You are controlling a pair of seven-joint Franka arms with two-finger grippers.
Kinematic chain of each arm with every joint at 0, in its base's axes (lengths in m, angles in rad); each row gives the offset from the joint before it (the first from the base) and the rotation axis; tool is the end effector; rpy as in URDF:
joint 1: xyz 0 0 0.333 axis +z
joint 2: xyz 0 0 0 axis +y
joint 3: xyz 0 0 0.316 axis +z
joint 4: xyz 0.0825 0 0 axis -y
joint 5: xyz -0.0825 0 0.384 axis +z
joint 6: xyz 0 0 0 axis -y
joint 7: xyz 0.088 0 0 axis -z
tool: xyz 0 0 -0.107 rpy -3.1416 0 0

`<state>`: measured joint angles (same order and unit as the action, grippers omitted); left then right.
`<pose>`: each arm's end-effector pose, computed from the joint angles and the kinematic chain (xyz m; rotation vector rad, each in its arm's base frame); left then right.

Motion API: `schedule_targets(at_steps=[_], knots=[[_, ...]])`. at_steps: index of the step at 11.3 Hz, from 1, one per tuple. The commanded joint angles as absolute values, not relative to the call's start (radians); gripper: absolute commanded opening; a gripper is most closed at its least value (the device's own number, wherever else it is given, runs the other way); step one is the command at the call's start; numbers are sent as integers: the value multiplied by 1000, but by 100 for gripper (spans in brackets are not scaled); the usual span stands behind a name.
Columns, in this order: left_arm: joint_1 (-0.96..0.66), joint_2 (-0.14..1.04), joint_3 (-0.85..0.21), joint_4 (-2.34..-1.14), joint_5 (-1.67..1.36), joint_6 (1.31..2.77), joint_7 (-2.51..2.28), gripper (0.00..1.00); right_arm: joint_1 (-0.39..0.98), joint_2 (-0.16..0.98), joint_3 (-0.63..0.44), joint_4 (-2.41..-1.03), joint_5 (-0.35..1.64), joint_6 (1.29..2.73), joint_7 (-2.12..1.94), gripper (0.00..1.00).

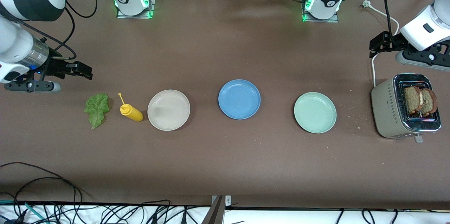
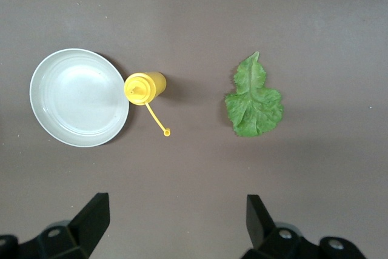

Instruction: Make sandwich in blue plate with both arms

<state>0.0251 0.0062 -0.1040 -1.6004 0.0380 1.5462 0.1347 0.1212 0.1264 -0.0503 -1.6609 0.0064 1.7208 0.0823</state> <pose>0.5512 -0.0392 0.6052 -3.0868 0.3313 0.0953 0.5935 0.0442 0.5216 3.1347 -0.0194 -0.1037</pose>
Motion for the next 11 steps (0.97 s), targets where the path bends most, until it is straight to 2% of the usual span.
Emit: schedule_targets(at_steps=[1, 11], knots=[[23, 8, -115, -1583, 37, 1532, 140, 100, 126, 144, -51, -1634, 9, 1703, 89, 100], [54, 20, -109, -1608, 23, 1531, 155, 100, 121, 146, -51, -1634, 12, 1701, 84, 100]])
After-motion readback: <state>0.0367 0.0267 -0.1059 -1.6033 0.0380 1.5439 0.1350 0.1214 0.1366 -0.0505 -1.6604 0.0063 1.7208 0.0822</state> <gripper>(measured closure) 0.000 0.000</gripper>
